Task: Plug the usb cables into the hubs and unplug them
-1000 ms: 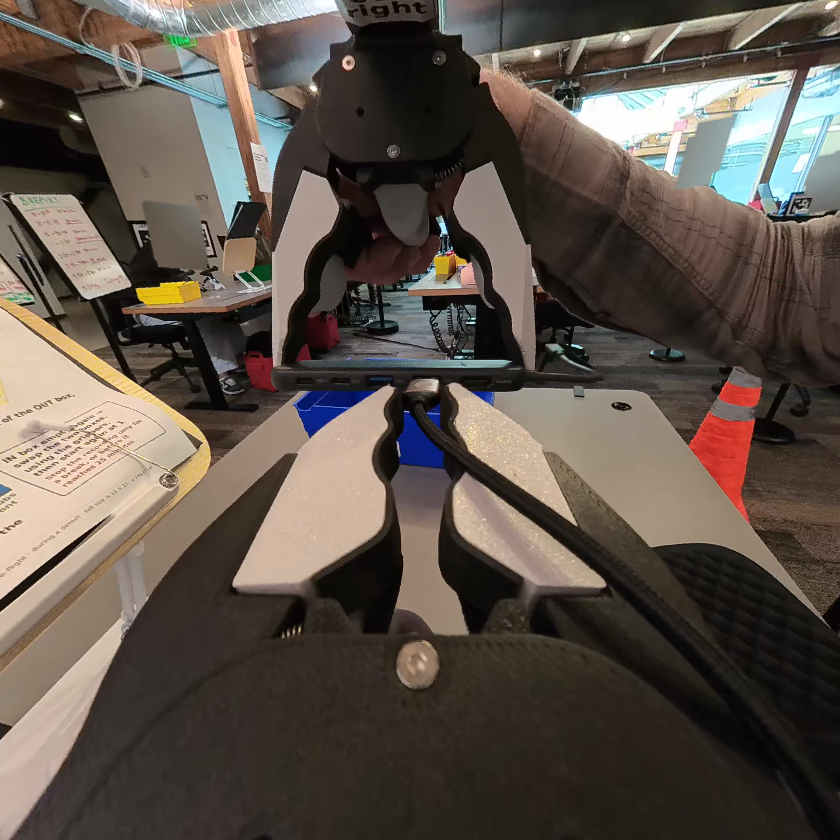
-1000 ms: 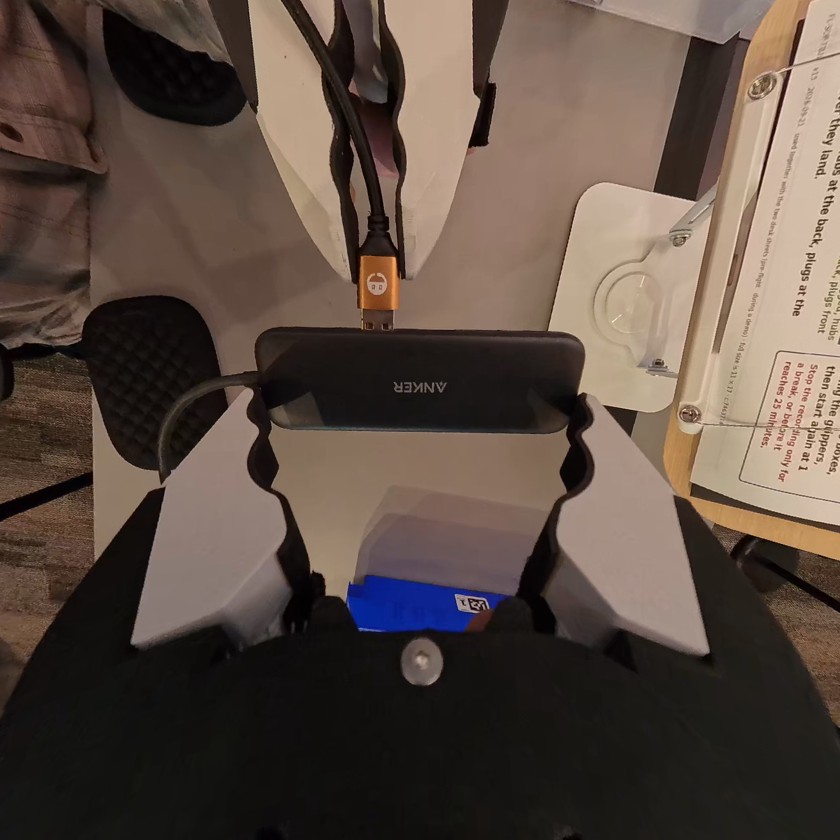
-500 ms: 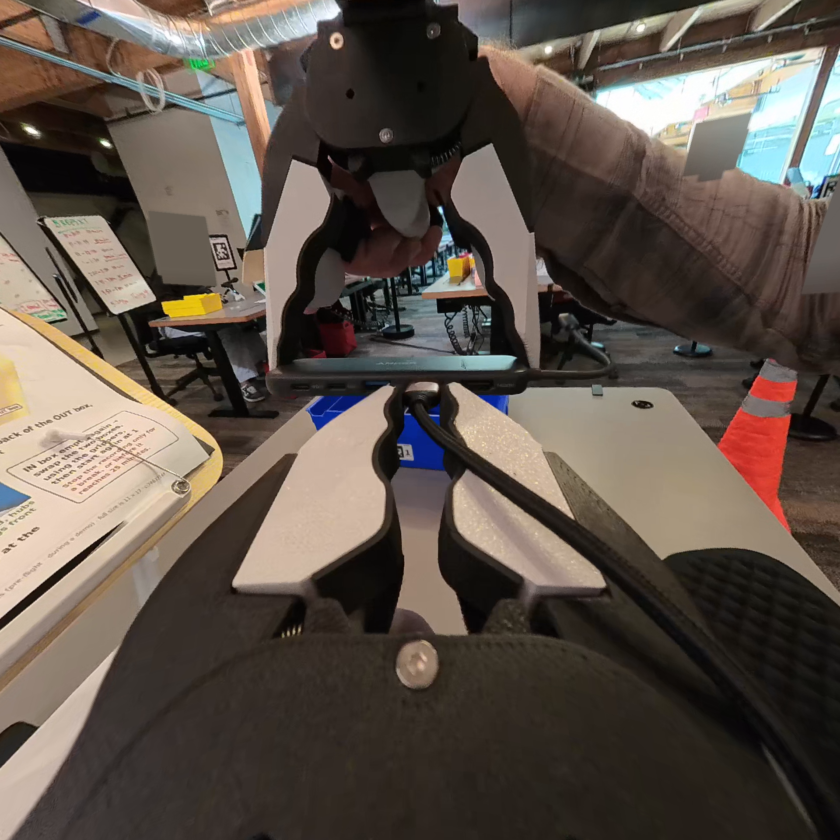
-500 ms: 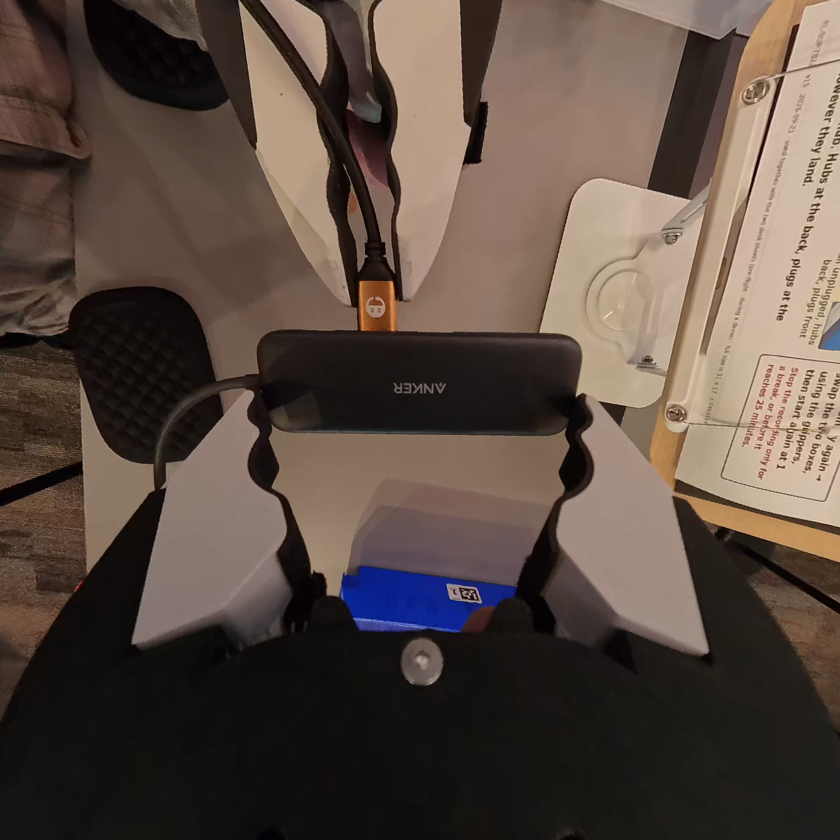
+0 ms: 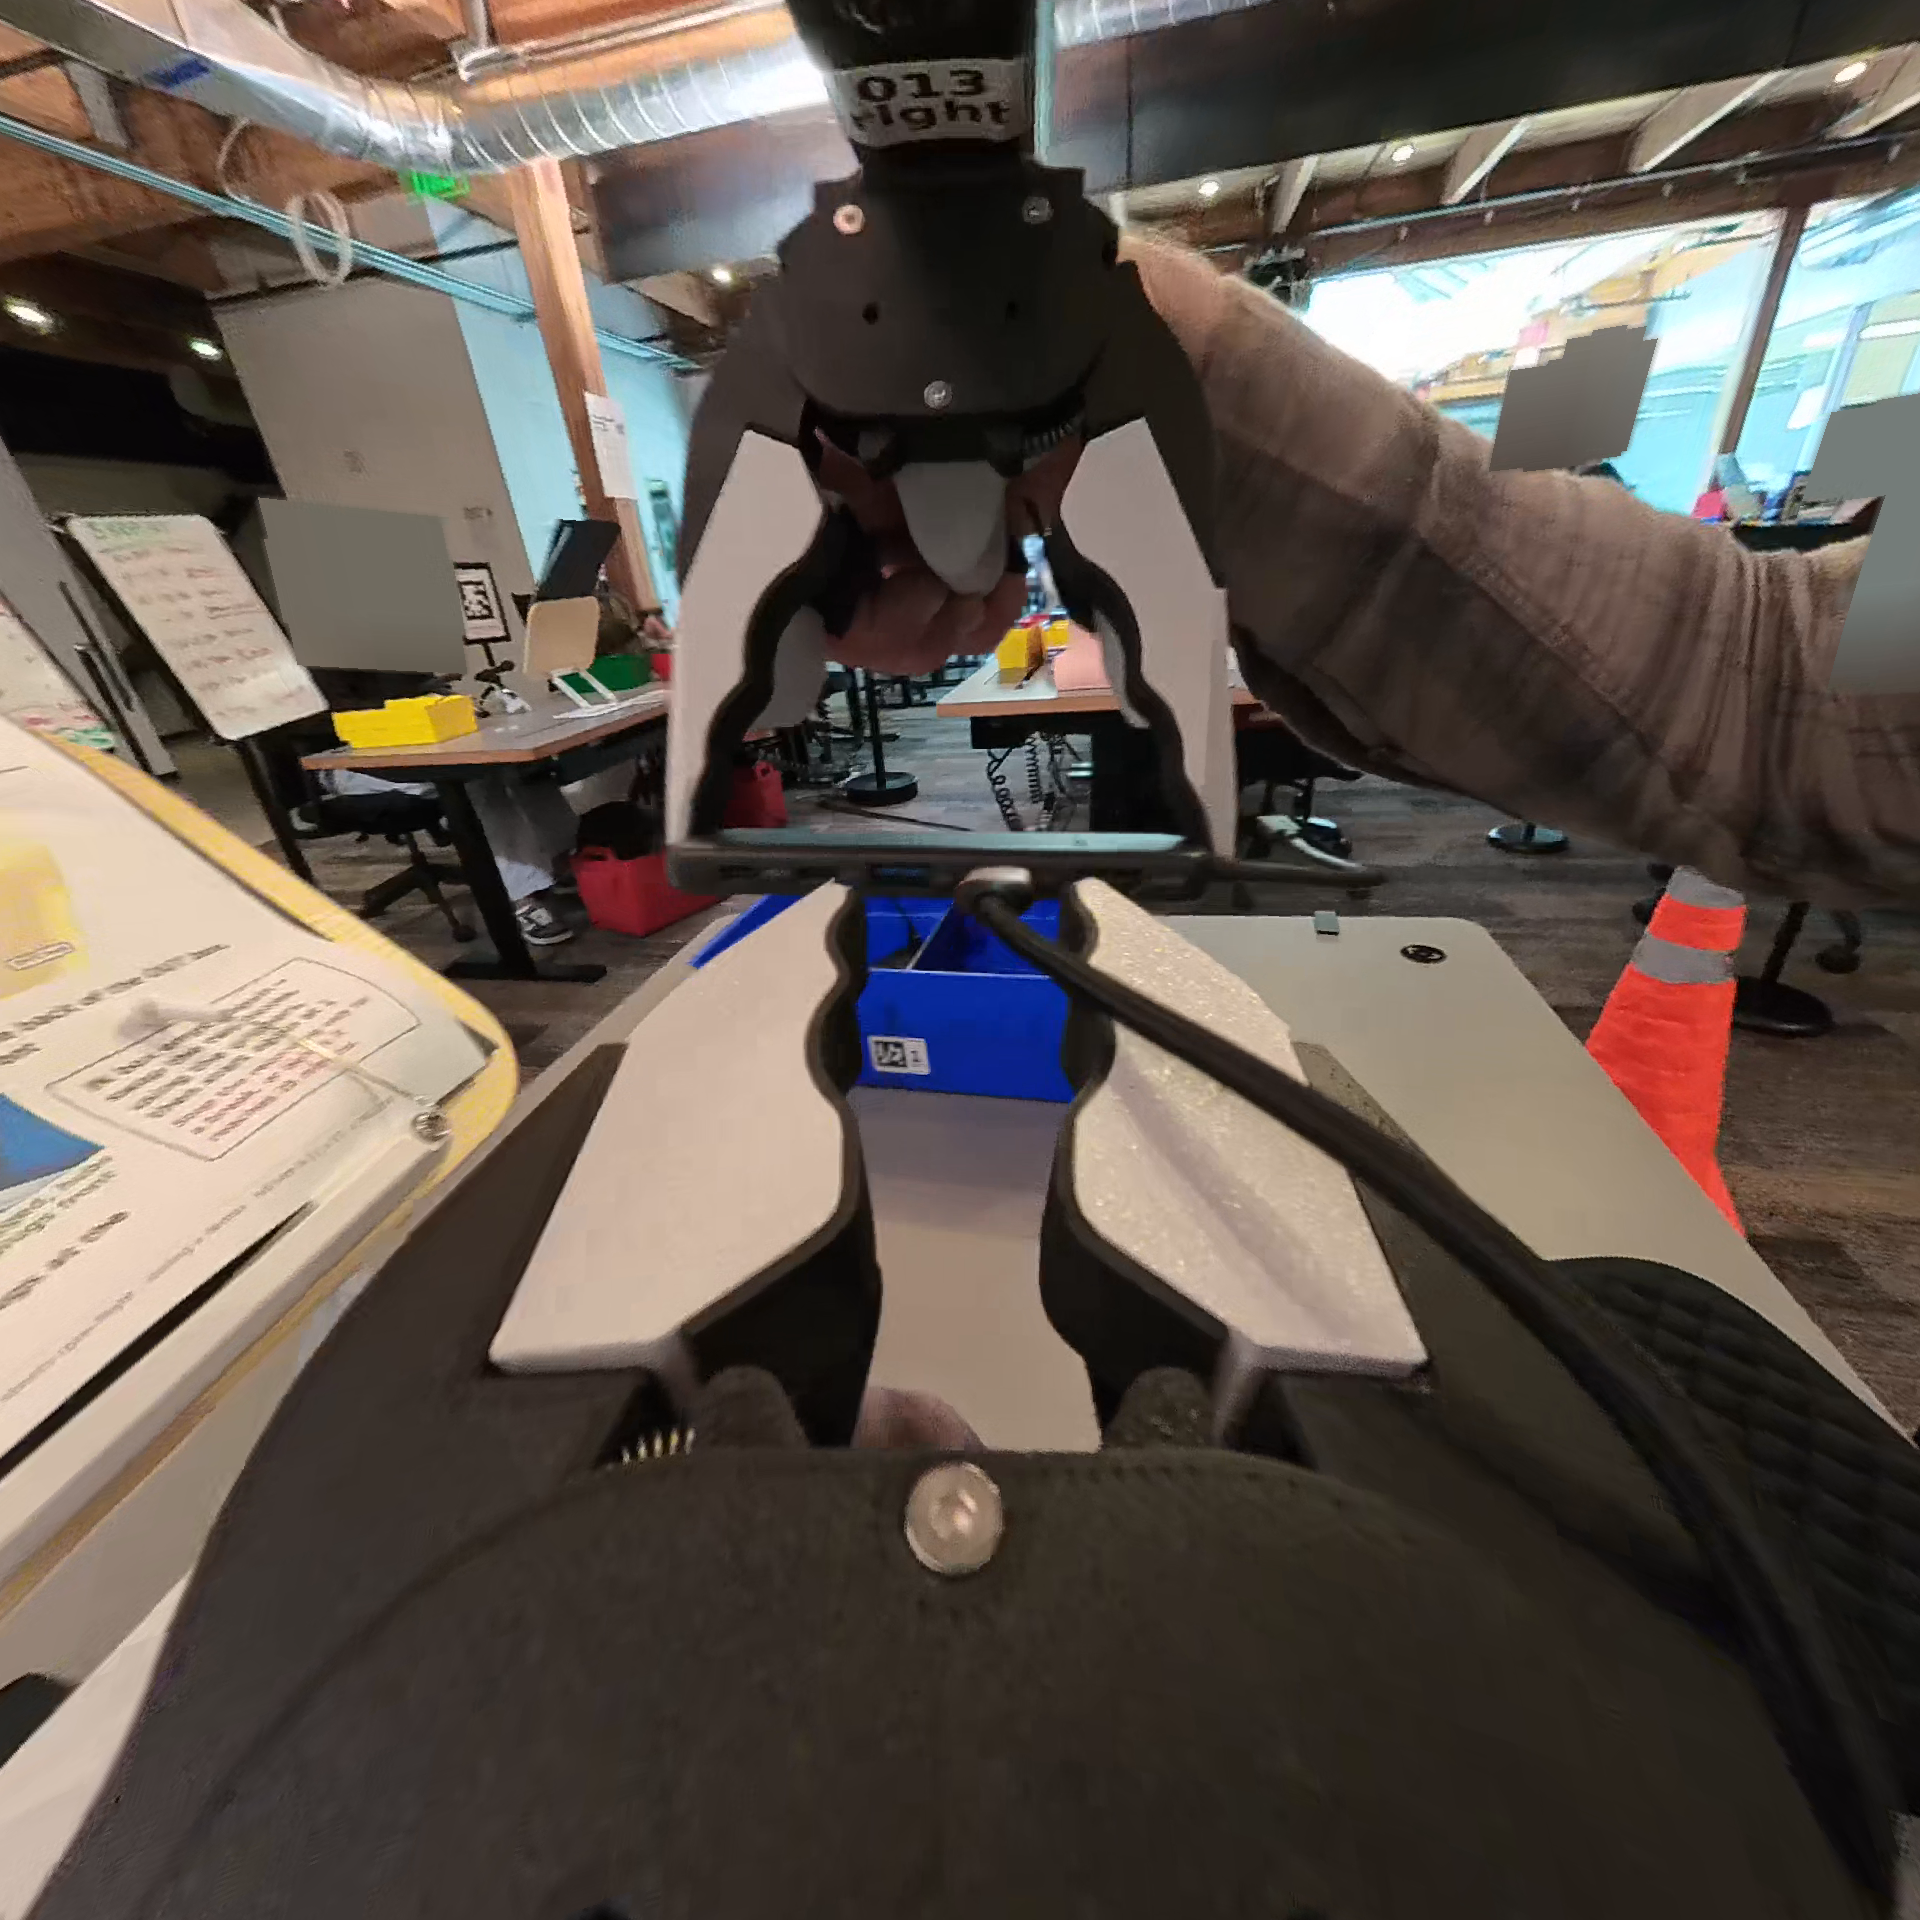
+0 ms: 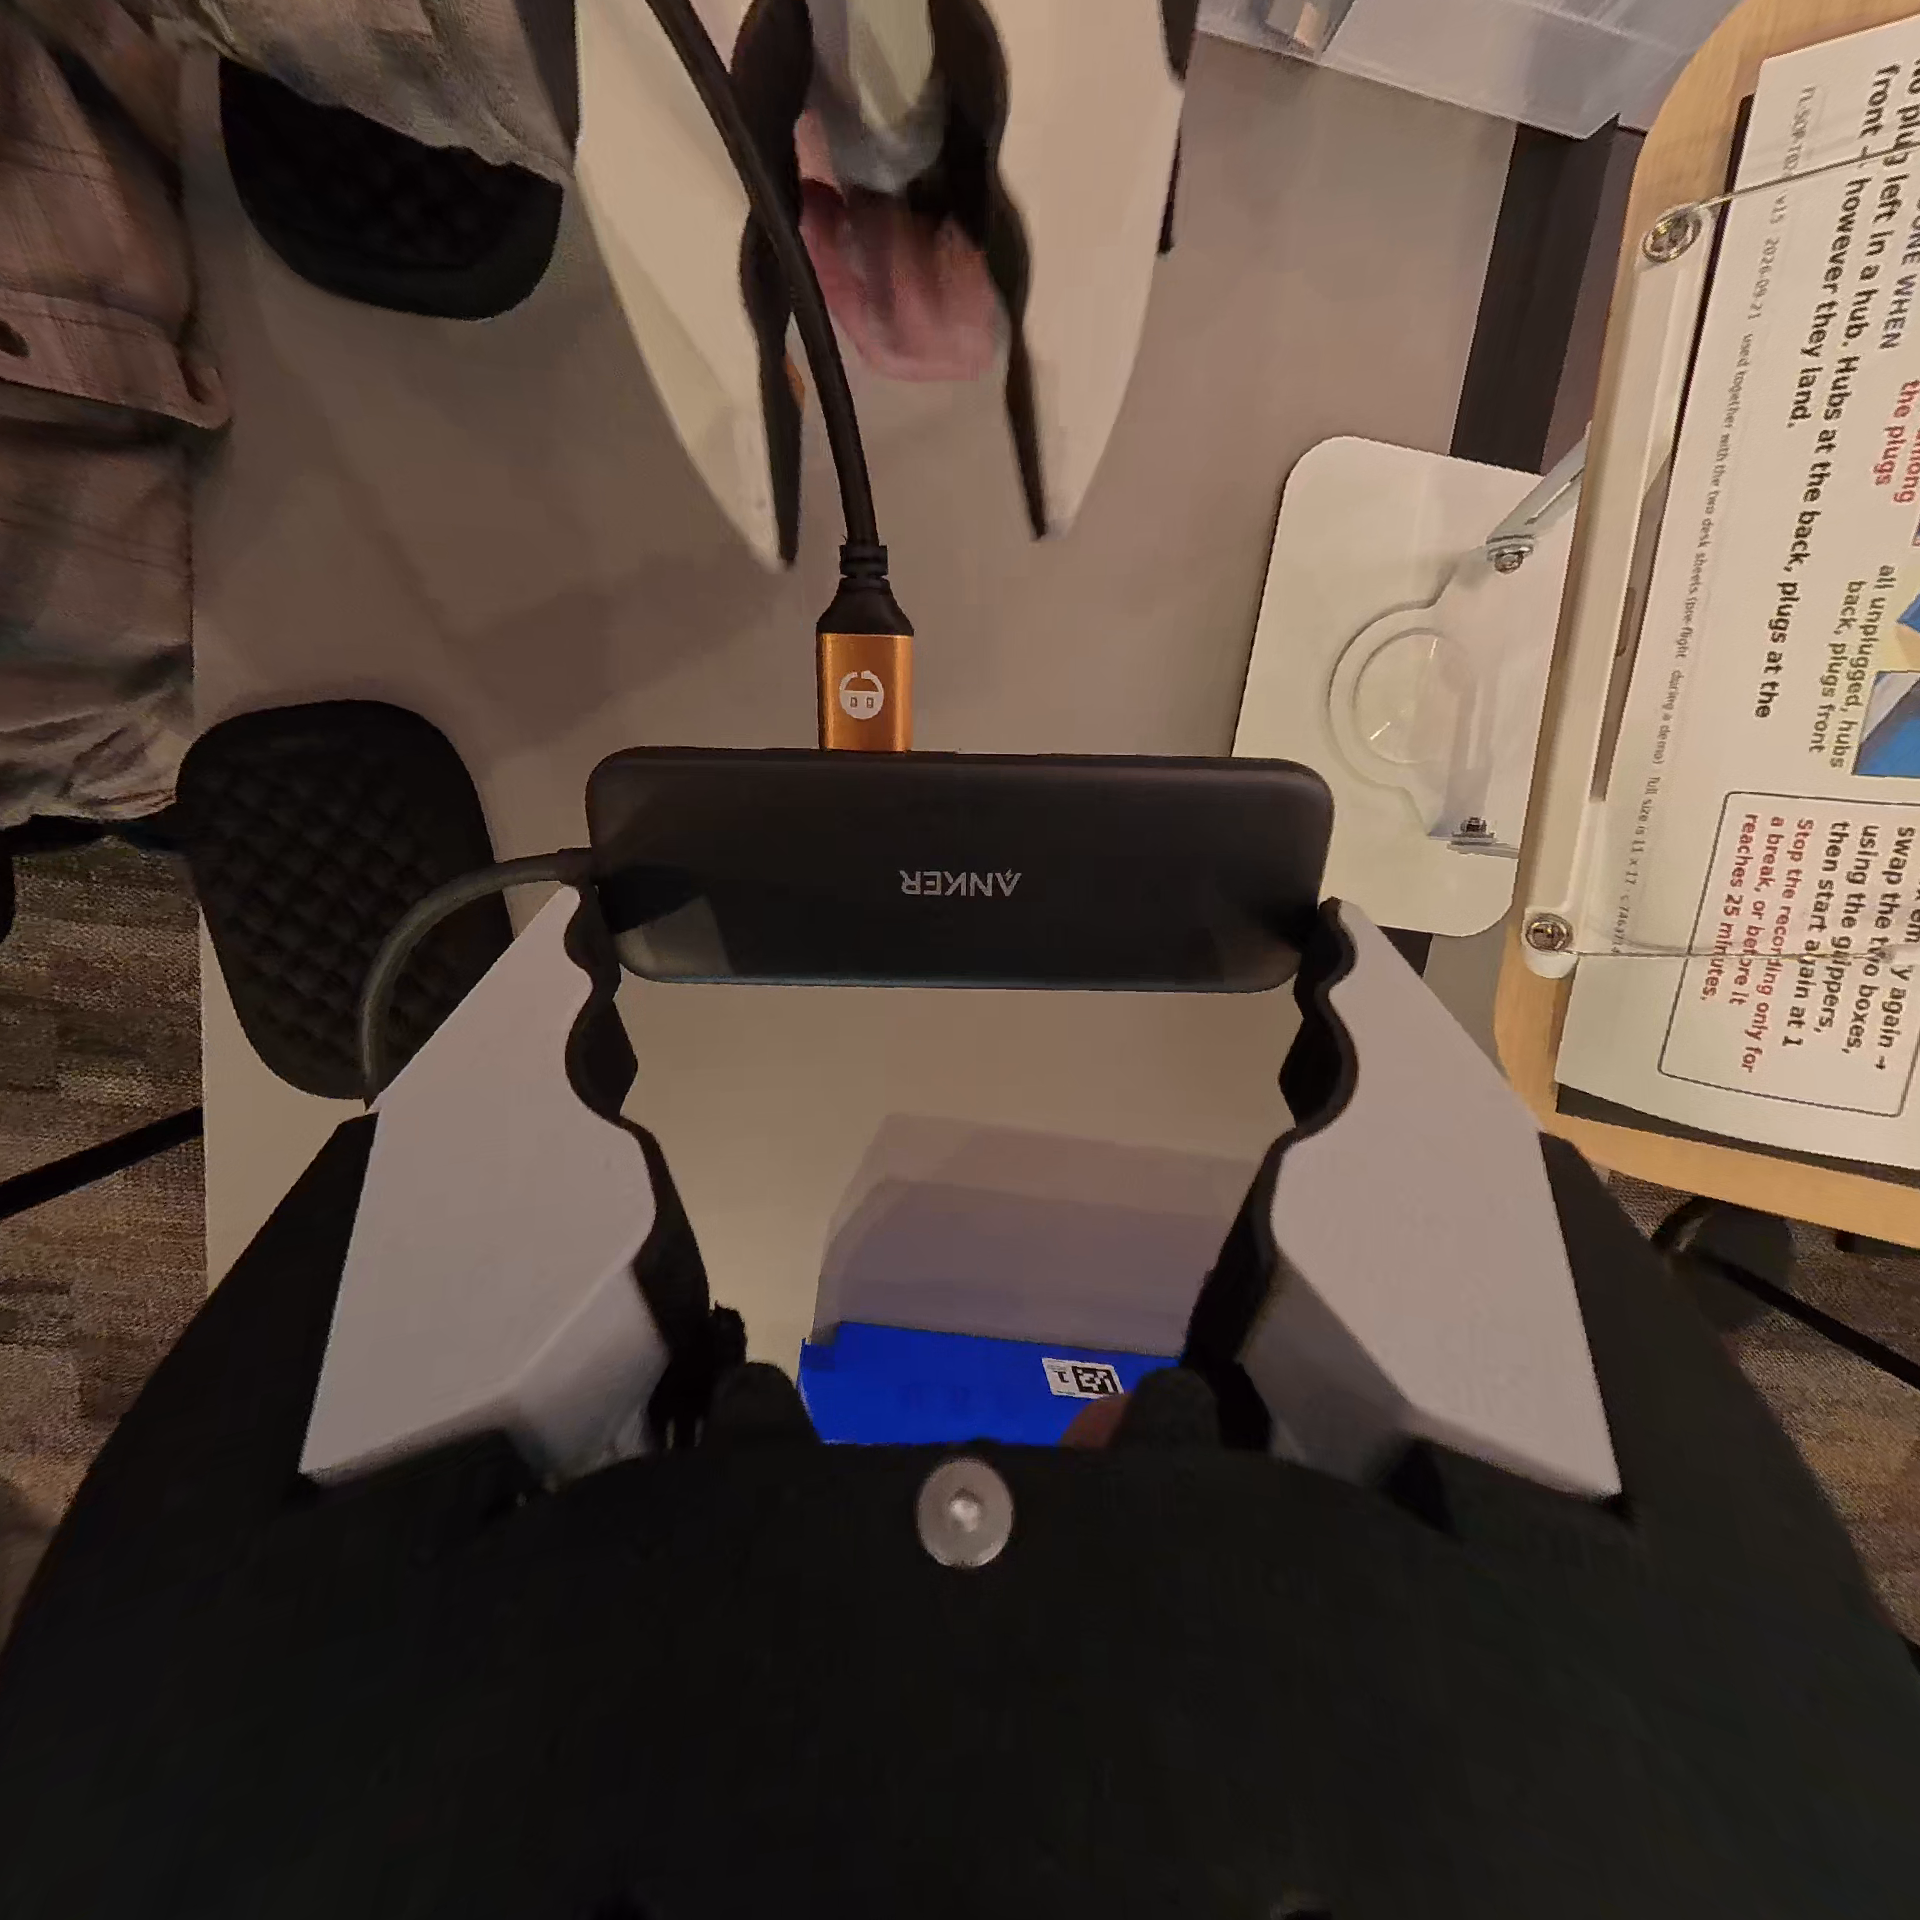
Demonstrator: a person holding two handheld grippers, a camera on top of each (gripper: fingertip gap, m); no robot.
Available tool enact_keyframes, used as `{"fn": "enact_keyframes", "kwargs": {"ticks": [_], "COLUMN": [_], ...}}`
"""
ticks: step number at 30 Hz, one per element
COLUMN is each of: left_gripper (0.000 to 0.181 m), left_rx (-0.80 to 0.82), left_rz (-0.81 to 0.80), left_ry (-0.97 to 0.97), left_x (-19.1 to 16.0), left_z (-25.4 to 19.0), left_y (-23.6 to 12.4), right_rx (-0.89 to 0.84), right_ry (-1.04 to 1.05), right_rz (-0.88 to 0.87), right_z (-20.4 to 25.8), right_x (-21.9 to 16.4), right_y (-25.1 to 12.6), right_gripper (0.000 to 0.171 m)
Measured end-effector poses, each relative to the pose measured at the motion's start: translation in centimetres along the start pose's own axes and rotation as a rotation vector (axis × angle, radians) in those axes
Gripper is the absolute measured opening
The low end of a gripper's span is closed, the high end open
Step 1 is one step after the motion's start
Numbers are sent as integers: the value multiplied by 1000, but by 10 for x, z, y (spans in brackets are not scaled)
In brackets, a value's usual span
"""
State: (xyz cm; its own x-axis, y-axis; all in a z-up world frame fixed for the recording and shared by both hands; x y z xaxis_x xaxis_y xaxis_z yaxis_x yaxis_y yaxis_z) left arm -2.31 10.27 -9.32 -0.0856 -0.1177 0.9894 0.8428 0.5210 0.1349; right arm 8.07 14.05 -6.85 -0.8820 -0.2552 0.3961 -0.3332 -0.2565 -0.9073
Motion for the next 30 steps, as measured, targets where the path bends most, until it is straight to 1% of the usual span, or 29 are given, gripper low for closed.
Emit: {"fn": "enact_keyframes", "kwargs": {"ticks": [5, 6, 10, 12, 16, 24, 30], "left_gripper": [44, 40, 38, 33, 27, 23, 22], "left_rx": [19, 38, 162, 222, 280, 331, 342], "left_rz": [8, -2, -26, -39, -31, 33, 74], "left_ry": [-29, -38, -94, -110, -122, -123, -85], "left_x": [-1, -1, -2, -2, -10, -33, -45], "left_z": [19, 24, 56, 70, 86, 97, 94], "left_y": [-11, -13, -27, -35, -42, -37, -28], "right_rx": [-33, -44, -66, -85, -143, -264, -398], "right_ry": [9, 13, 44, 69, 120, 242, 367], "right_rz": [-23, -24, -67, -89, -154, -250, -305], "right_z": [2, 2, 4, 6, 12, 32, 36], "right_x": [-4, -7, -20, -29, -48, -95, -138], "right_y": [-7, -9, -14, -16, -26, -52, -69], "right_gripper": [128, 128, 128, 128, 128, 128, 128]}}
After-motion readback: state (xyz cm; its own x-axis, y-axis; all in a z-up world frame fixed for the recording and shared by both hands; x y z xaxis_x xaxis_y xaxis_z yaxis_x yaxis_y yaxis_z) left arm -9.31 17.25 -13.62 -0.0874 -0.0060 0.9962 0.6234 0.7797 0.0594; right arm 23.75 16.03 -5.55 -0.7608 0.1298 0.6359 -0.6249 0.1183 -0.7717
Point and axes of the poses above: each gripper's, where its closed fingertips meet, y out along the fingers, x out of its top, z = x × y across the jaws, the point moved 5 cm from there along -y, back along the fingers, and after that the axes turned 13 degrees about x, right-handed, at the moved point
